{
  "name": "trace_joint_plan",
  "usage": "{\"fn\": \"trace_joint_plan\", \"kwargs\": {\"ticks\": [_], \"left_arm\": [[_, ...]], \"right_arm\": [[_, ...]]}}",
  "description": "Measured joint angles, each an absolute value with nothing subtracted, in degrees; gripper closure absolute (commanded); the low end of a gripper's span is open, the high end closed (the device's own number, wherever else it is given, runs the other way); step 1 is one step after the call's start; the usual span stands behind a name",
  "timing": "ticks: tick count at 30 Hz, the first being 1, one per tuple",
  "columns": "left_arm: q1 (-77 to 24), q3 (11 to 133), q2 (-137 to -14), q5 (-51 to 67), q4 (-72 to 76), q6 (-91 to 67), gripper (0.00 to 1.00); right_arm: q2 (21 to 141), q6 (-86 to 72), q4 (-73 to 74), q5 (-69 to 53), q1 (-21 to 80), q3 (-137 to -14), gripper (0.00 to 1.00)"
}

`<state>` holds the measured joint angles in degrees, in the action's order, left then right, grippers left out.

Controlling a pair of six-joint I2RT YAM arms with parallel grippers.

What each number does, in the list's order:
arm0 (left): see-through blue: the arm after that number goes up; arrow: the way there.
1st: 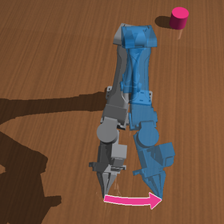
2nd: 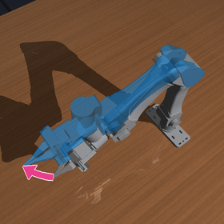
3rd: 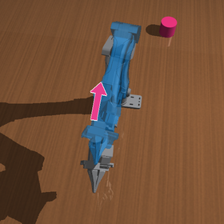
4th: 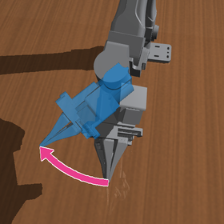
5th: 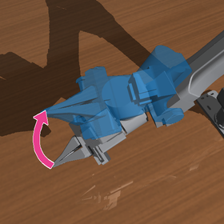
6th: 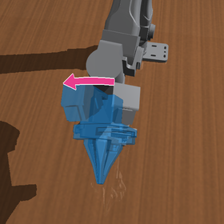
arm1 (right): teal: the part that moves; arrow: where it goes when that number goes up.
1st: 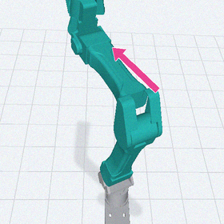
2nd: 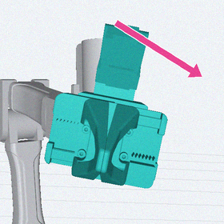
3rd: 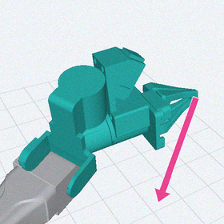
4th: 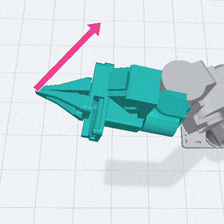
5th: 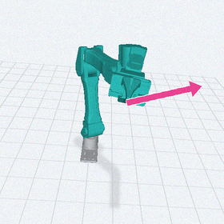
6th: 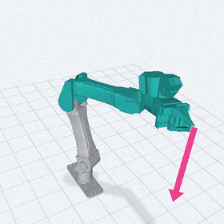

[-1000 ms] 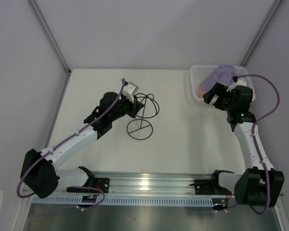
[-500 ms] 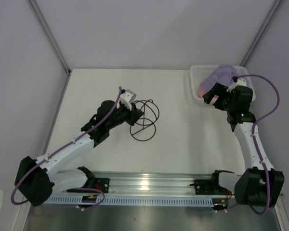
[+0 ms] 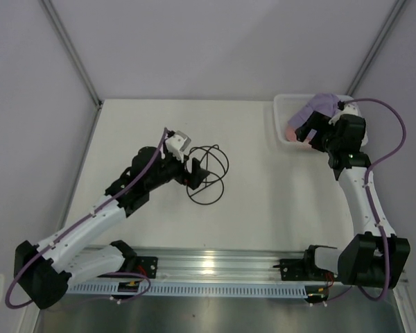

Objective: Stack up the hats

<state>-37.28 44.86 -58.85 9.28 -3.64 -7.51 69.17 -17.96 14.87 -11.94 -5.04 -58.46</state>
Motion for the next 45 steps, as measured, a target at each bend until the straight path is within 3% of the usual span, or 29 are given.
{"fn": "trace_joint_plan", "kwargs": {"ticks": [3, 8, 14, 17, 18, 22, 29, 39, 42, 45], "left_arm": [[-37.3, 49.1, -56.2, 7.9, -8.7, -7.6, 0.01], [-37.4, 66.0, -55.5, 1.9, -22.0, -11.7, 0.01], [-37.4, 79.0, -56.0, -6.0, -34.9, -16.4, 0.0], [-37.3, 79.7, -56.2, -8.0, -38.7, -17.1, 0.0], [-37.3, 79.7, -56.6, -8.5, -39.8, -17.1, 0.0], [-36.9, 79.6, -58.0, -9.8, -42.7, -17.1, 0.0], [-36.4, 78.4, -56.7, -10.6, -44.0, -17.1, 0.0], [-36.2, 76.7, -55.1, -9.9, -42.7, -17.1, 0.0], [-36.1, 76.4, -55.0, -9.7, -42.5, -17.2, 0.0], [-36.1, 76.2, -55.0, -9.6, -42.6, -17.1, 0.0]], "right_arm": [[72.4, -18.0, 16.4, -10.3, -5.4, -64.4, 0.01], [81.2, -17.9, 19.2, -7.2, -8.1, -78.5, 0.0], [98.7, -15.3, 25.0, 0.3, -11.2, -97.9, 0.0], [108.9, -15.4, 29.9, 1.9, -12.4, -106.3, 0.06], [111.8, -15.5, 31.0, 1.8, -12.8, -107.9, 0.13], [118.7, -16.9, 33.6, -1.0, -13.8, -107.6, 0.24], [117.9, -17.8, 31.9, -2.3, -13.9, -103.4, 0.47], [112.1, -14.8, 30.1, 0.6, -11.5, -103.0, 0.59], [112.1, -14.4, 29.6, 1.0, -11.2, -103.0, 0.59], [112.9, -14.3, 30.2, 1.7, -11.2, -103.3, 0.52]]}}
